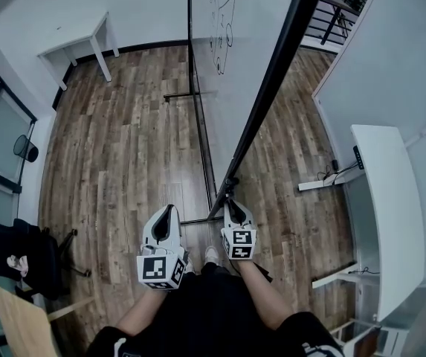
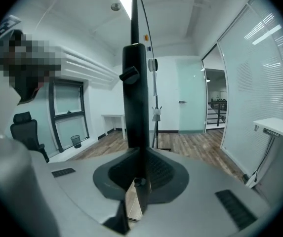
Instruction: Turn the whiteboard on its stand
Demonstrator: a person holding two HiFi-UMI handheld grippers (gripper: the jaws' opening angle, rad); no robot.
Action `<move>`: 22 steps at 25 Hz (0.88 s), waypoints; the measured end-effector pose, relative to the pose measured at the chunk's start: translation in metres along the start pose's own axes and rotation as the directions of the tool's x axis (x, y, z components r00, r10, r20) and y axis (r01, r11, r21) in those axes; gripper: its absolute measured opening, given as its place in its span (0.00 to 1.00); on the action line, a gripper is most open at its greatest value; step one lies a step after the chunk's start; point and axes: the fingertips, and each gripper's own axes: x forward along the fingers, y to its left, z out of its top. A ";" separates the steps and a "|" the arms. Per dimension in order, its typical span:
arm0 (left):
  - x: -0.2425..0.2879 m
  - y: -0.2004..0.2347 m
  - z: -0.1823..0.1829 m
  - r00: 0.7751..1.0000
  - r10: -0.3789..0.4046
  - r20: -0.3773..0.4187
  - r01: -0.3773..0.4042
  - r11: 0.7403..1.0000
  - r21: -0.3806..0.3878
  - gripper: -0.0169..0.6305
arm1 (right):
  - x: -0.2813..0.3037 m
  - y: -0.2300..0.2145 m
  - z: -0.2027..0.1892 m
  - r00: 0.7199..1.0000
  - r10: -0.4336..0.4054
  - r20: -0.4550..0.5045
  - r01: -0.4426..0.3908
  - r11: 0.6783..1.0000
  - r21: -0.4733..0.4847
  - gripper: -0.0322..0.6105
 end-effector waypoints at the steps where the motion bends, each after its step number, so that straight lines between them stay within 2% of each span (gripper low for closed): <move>1: -0.001 0.001 -0.001 1.000 0.002 -0.002 -0.002 1.000 -0.001 0.06 | -0.005 0.000 -0.002 1.000 -0.003 -0.003 0.003 1.000 0.007 0.11; 5: -0.002 0.004 -0.004 1.000 0.005 -0.006 -0.005 1.000 -0.008 0.06 | -0.020 0.002 -0.005 0.999 0.008 -0.035 -0.006 0.999 0.051 0.11; 11: -0.005 0.008 -0.003 1.000 0.003 -0.003 -0.003 1.000 -0.019 0.06 | -0.040 0.016 0.010 0.998 0.035 -0.044 -0.030 0.995 0.099 0.11; 15: -0.006 0.011 -0.001 1.000 -0.005 -0.001 0.005 1.000 -0.025 0.06 | -0.053 0.027 0.030 0.999 0.048 -0.015 -0.047 0.993 0.109 0.10; 22: -0.004 0.013 0.008 0.999 -0.031 0.007 0.031 0.999 0.007 0.06 | -0.077 0.040 0.069 0.996 0.052 0.074 -0.062 0.989 0.134 0.08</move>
